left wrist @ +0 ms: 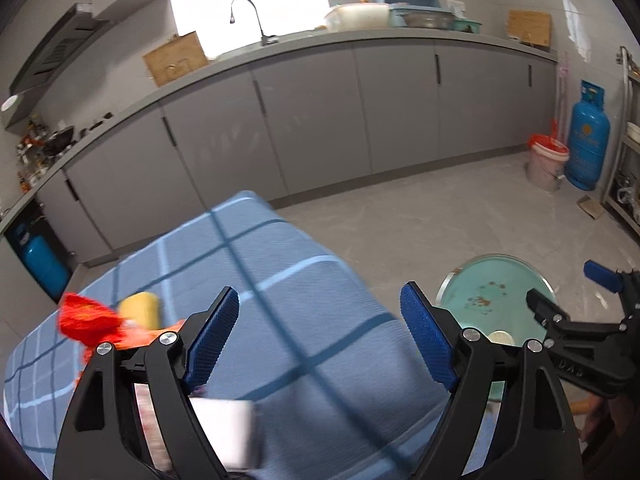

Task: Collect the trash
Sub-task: 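Carry the bag and cup over the teal bucket and open both tools, then grasp the red wrapper with the left tool while the right tool reaches the yellow sponge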

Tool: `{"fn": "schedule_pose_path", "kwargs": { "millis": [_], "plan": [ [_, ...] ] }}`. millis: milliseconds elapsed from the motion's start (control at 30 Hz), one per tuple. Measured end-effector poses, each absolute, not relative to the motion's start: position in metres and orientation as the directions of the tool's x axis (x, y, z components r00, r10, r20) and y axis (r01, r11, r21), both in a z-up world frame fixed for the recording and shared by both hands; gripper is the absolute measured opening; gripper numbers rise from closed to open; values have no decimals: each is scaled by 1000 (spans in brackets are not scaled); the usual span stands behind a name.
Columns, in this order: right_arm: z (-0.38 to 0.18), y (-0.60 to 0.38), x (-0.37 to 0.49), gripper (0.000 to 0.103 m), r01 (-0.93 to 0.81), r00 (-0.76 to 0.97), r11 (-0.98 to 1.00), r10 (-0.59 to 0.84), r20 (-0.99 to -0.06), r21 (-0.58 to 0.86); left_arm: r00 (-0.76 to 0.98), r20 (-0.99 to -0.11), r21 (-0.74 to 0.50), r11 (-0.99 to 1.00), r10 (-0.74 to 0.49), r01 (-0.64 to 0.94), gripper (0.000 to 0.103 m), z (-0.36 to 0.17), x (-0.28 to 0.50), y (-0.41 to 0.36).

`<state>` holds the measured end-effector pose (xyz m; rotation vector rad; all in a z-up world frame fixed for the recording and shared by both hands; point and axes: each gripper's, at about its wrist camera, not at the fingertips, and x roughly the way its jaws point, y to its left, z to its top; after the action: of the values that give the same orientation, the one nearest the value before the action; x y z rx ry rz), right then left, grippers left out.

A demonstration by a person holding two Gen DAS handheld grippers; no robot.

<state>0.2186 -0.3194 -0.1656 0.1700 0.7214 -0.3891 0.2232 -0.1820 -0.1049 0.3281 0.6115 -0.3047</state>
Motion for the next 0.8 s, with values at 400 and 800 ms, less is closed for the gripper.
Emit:
{"fn": "schedule_pose_path", "kwargs": {
  "millis": [400,800],
  "plan": [
    [-132,-241,243,94,275,741,961,-226,-632,-22,832,-551,214,953,-63,213,86,-78,218,-88],
    [-119,-177,259,94,172,765,984,-169,-621,-54,841,-540,189,980,48,65,87,-71,214,5]
  ]
}}
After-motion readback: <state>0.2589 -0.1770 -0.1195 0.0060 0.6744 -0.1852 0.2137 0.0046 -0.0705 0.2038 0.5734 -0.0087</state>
